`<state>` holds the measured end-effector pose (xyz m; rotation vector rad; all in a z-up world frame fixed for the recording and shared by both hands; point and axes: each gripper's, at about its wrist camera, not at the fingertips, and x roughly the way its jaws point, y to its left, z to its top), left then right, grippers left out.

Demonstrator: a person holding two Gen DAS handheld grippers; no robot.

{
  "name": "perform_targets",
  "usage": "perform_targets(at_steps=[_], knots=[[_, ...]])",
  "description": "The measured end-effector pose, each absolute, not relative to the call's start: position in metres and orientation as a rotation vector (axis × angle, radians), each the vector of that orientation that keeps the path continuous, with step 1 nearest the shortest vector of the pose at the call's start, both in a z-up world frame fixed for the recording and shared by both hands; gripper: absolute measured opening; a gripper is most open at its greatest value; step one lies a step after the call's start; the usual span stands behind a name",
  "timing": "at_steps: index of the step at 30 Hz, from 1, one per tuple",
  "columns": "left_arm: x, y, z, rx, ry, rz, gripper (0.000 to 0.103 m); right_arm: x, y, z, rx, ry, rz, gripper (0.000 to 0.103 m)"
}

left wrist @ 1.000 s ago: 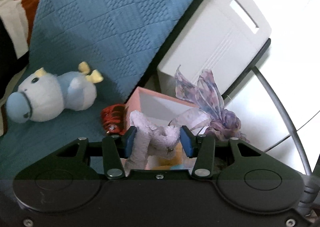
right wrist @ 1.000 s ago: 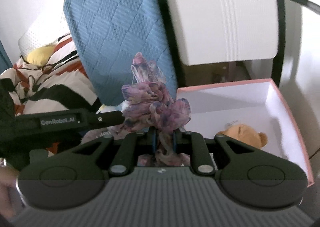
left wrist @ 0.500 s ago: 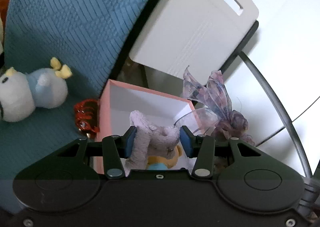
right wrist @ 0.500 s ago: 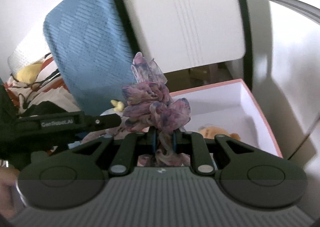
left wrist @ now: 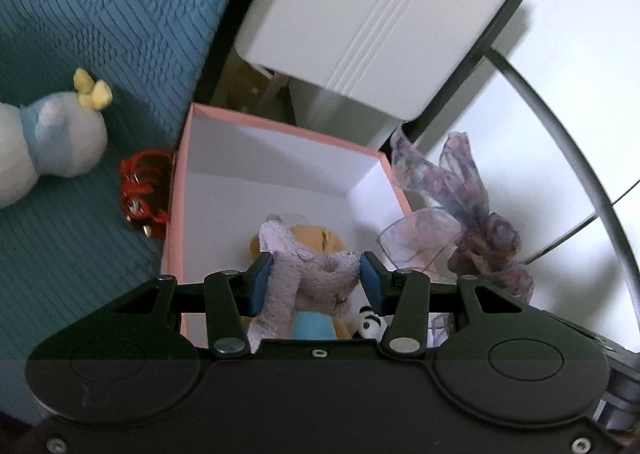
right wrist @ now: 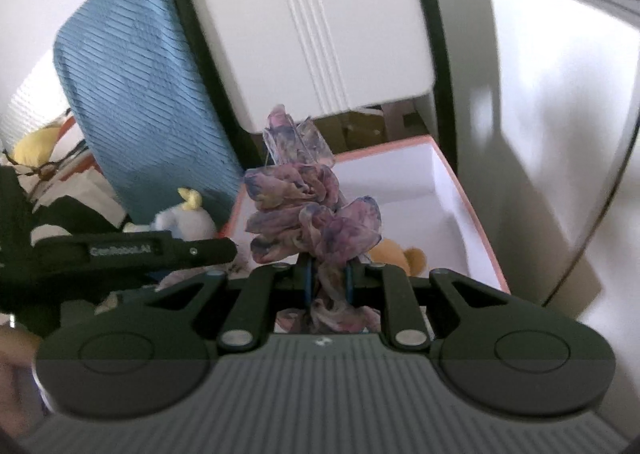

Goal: Organize objects
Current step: 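Carry the pink plush with the left tool while the right tool carries the scrunchie over the pink box, then lower the pink plush into the box and open the left tool while the right tool releases the scrunchie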

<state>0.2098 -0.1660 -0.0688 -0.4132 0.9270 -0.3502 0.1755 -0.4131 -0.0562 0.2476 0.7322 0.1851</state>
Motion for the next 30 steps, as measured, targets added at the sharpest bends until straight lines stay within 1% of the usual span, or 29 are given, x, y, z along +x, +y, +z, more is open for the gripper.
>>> perform_targets(at_steps=[15,21,22,23,24,25,26,27,28,29,30], knots=[[0.226,-0.206,-0.103,-0.34,1.035,-0.321,0.045,0.187,-0.444,-0.122,0.244,0.815,0.099,0.02],[0.227,-0.21,-0.108,-0.32,1.053,-0.324,0.045,0.187,-0.448,-0.124,0.25,0.801,0.085,0.02],[0.227,-0.209,-0.107,-0.317,1.054,-0.323,0.045,0.186,-0.446,-0.123,0.244,0.795,0.087,0.023],[0.227,-0.209,-0.107,-0.314,1.054,-0.324,0.045,0.186,-0.445,-0.121,0.233,0.786,0.09,0.034],[0.227,-0.209,-0.106,-0.31,1.055,-0.327,0.045,0.185,-0.444,-0.119,0.225,0.779,0.093,0.04],[0.227,-0.21,-0.105,-0.306,1.055,-0.33,0.045,0.184,-0.445,-0.118,0.225,0.773,0.095,0.055],[0.226,-0.21,-0.104,-0.301,1.052,-0.33,0.051,0.184,-0.444,-0.116,0.228,0.766,0.097,0.071],[0.226,-0.209,-0.102,-0.296,1.048,-0.332,0.061,0.183,-0.444,-0.114,0.228,0.759,0.096,0.075],[0.225,-0.21,-0.1,-0.287,1.042,-0.331,0.065,0.182,-0.443,-0.111,0.222,0.75,0.094,0.078],[0.224,-0.21,-0.098,-0.274,1.037,-0.327,0.068,0.181,-0.442,-0.109,0.217,0.745,0.093,0.078],[0.222,-0.21,-0.096,-0.257,1.03,-0.324,0.068,0.18,-0.441,-0.105,0.216,0.74,0.093,0.078]])
